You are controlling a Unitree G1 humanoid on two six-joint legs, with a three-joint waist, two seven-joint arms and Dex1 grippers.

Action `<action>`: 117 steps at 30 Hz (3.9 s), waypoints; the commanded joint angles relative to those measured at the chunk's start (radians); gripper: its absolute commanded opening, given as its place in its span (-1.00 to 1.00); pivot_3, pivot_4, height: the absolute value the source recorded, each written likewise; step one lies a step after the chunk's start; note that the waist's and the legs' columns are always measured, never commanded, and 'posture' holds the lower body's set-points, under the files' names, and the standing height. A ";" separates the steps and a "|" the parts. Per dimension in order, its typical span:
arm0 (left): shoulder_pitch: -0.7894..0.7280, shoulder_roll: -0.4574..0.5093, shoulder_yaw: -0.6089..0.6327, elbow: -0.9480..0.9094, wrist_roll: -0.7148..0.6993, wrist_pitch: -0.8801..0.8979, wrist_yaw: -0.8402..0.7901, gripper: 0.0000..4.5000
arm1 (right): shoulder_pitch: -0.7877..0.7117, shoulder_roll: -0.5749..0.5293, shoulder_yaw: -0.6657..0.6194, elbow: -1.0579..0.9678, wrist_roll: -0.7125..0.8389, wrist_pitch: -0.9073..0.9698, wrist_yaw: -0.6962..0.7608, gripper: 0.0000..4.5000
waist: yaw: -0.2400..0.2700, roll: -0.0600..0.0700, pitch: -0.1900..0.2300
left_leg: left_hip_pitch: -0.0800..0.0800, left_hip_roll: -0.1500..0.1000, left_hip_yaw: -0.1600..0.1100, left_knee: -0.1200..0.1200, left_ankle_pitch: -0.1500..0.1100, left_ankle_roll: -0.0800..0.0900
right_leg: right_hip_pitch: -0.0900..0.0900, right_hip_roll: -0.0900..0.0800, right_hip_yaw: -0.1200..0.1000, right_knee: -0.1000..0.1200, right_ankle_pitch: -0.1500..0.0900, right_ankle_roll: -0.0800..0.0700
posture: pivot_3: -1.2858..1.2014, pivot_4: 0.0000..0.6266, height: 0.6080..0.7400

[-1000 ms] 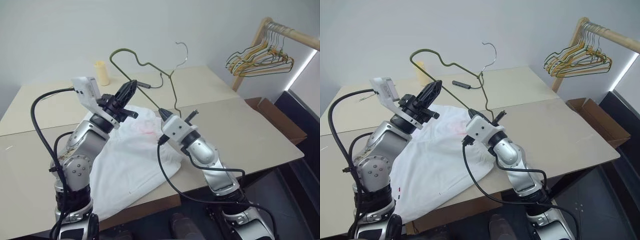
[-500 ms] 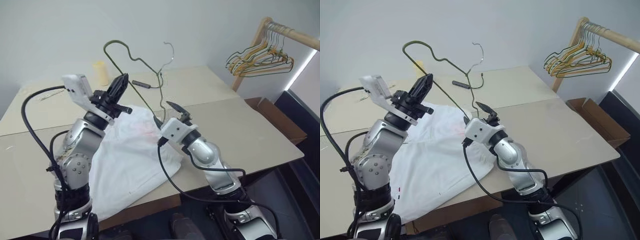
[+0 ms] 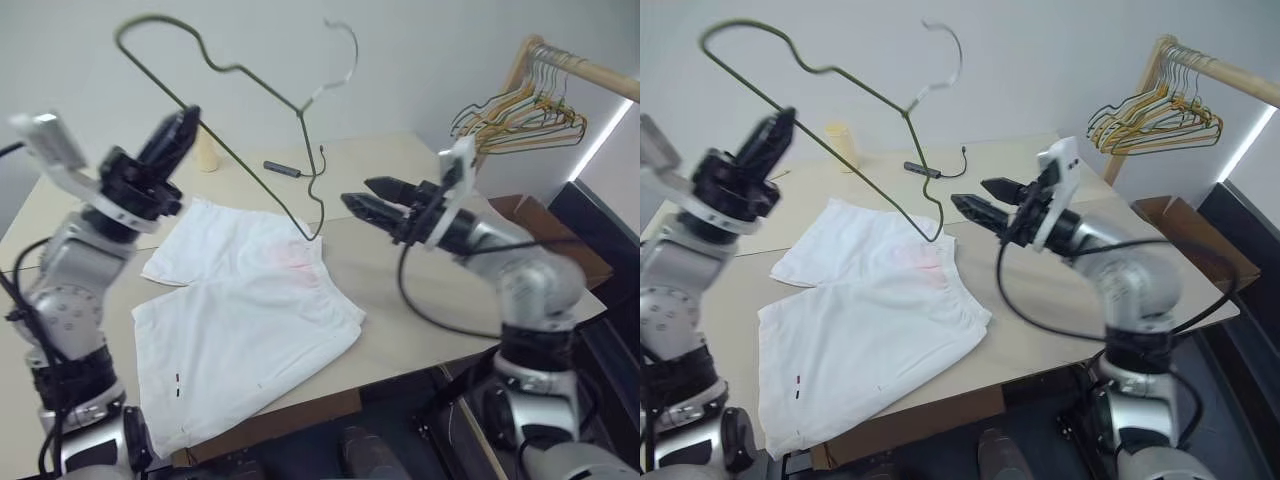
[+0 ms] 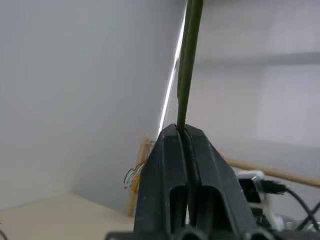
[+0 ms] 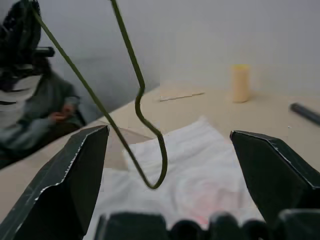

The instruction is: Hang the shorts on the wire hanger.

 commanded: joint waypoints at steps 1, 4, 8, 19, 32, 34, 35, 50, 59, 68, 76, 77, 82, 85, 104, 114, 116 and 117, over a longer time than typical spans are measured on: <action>-0.023 0.042 0.043 0.031 -0.101 0.038 -0.094 -1.00 | 0.023 -0.094 0.115 0.033 0.019 -0.015 0.258 0.99 | 0.000 0.000 0.000 | 0.000 0.000 0.001 0.000 0.000 0.001 | 0.000 0.000 0.000 -0.001 0.000 0.000 | -0.09 -1.00 1.00; -0.021 0.070 0.036 0.045 -0.112 0.056 -0.159 -1.00 | 0.004 -0.140 0.245 0.069 -0.082 -0.120 0.361 0.99 | -0.005 0.000 0.000 | -0.002 0.000 0.002 0.000 -0.001 0.002 | 0.000 0.000 0.000 -0.004 0.000 0.001 | -0.09 -1.00 1.00; -0.024 0.082 0.014 0.049 -0.096 0.062 -0.202 -1.00 | -0.105 -0.107 0.342 0.168 -0.167 -0.167 0.385 0.99 | -0.007 0.000 0.000 | -0.002 0.000 0.002 0.000 -0.001 0.002 | -0.001 0.000 0.001 -0.004 0.000 0.002 | -0.09 -1.00 1.00; -0.015 0.065 0.006 0.047 -0.092 0.043 -0.227 -1.00 | -0.206 -0.031 0.345 0.255 -0.180 -0.145 0.384 0.99 | 0.005 0.000 0.000 | -0.011 -0.001 -0.001 0.001 -0.001 0.002 | -0.007 -0.002 0.000 -0.004 0.002 0.002 | -0.09 -1.00 1.00; -0.005 0.045 0.003 0.041 -0.075 0.032 -0.235 -1.00 | -0.229 0.015 0.345 0.234 -0.196 -0.156 0.337 0.99 | -0.003 0.001 0.000 | -0.010 -0.001 -0.001 0.002 -0.001 0.002 | -0.007 -0.002 0.000 -0.004 0.002 0.001 | -0.10 -1.00 1.00; -0.002 0.041 0.002 0.038 -0.072 0.029 -0.235 -1.00 | -0.235 0.021 0.343 0.240 -0.196 -0.152 0.332 0.99 | -0.003 0.001 0.000 | -0.009 -0.001 -0.001 0.002 -0.001 0.002 | -0.007 -0.002 0.000 -0.003 0.002 0.001 | -0.10 -1.00 1.00; -0.001 0.039 0.002 0.037 -0.072 0.029 -0.233 -1.00 | -0.238 0.024 0.342 0.242 -0.195 -0.150 0.330 0.99 | -0.003 0.001 0.000 | -0.009 -0.001 -0.001 0.002 -0.001 0.002 | -0.007 -0.002 0.000 -0.003 0.002 0.001 | -0.10 -1.00 1.00; 0.007 0.009 -0.016 0.034 -0.039 0.016 -0.239 -1.00 | -0.256 0.043 0.333 0.262 -0.196 -0.145 0.322 -1.00 | -0.006 0.001 0.000 | -0.009 -0.001 -0.001 0.002 -0.001 0.002 | -0.007 -0.002 0.000 -0.003 0.002 0.001 | -0.10 -1.00 1.00; 0.045 -0.008 -0.089 0.053 0.159 -0.070 -0.183 -0.53 | -0.249 0.061 0.256 0.247 -0.161 -0.124 0.272 -1.00 | -0.003 0.001 -0.001 | -0.009 -0.001 -0.001 0.002 -0.001 0.002 | -0.006 -0.002 0.000 -0.003 0.002 0.001 | -0.11 -1.00 1.00; 0.268 0.165 -0.170 0.045 0.433 -0.106 -0.293 0.78 | -0.153 -0.045 0.116 0.088 -0.004 0.126 0.173 -1.00 | -0.011 0.002 -0.001 | -0.010 -0.001 -0.001 0.001 -0.001 0.002 | -0.008 -0.001 0.000 -0.003 0.002 0.001 | -0.12 -1.00 1.00; 0.377 0.279 -0.259 -0.095 0.618 -0.123 -0.306 0.98 | 0.046 -0.262 0.054 -0.030 0.124 0.416 0.123 -1.00 | 0.012 0.002 -0.001 | -0.010 -0.001 0.006 0.001 -0.001 0.002 | -0.007 -0.002 0.000 -0.005 0.002 0.002 | -0.11 -1.00 1.00; 0.394 0.290 -0.272 -0.116 0.634 -0.138 -0.324 0.98 | 0.073 -0.288 0.064 -0.026 0.120 0.443 0.114 -1.00 | 0.013 0.003 -0.001 | -0.010 0.000 0.007 0.001 -0.001 0.002 | -0.007 -0.001 0.000 -0.005 0.002 0.002 | -0.11 -1.00 1.00; 0.452 0.307 -0.287 -0.185 0.654 -0.153 -0.373 0.98 | 0.166 -0.424 0.154 -0.011 0.092 0.498 0.125 -1.00 | 0.011 0.003 -0.001 | -0.010 0.001 0.009 0.001 -0.002 0.002 | -0.007 0.000 0.001 -0.006 0.001 0.004 | -0.11 -1.00 1.00; 0.461 0.299 -0.290 -0.201 0.662 -0.150 -0.364 0.98 | 0.177 -0.492 0.217 0.065 0.098 0.535 0.173 -1.00 | 0.013 0.003 -0.001 | -0.009 0.001 0.009 0.001 -0.002 0.002 | -0.006 -0.001 0.001 -0.006 -0.001 0.006 | -0.11 -1.00 1.00; 0.436 0.320 -0.289 -0.190 0.676 -0.129 -0.365 0.98 | -0.047 -0.463 0.573 0.591 -0.075 0.446 0.482 -1.00 | 0.012 0.004 -0.001 | -0.008 0.001 0.010 0.001 -0.002 0.003 | -0.005 0.000 0.002 -0.006 -0.002 0.007 | -0.09 -1.00 1.00; 0.415 0.295 -0.303 -0.170 0.686 -0.124 -0.352 0.98 | -0.080 -0.386 0.601 0.664 -0.155 0.390 0.553 -1.00 | 0.024 0.005 -0.002 | -0.009 0.000 0.009 0.001 -0.002 0.003 | -0.005 0.000 0.002 -0.006 0.001 0.003 | -0.07 -1.00 1.00; 0.419 0.292 -0.303 -0.176 0.687 -0.124 -0.351 0.98 | -0.080 -0.379 0.605 0.676 -0.170 0.381 0.566 -1.00 | 0.024 0.005 -0.002 | -0.009 0.000 0.009 0.001 -0.002 0.003 | -0.005 0.000 0.002 -0.006 0.001 0.003 | -0.07 -1.00 1.00; 0.421 0.292 -0.304 -0.178 0.689 -0.125 -0.350 0.98 | -0.081 -0.376 0.608 0.683 -0.176 0.377 0.573 -1.00 | 0.024 0.005 -0.002 | -0.009 0.000 0.009 0.001 -0.002 0.003 | -0.006 0.000 0.002 -0.006 0.001 0.003 | -0.07 -1.00 1.00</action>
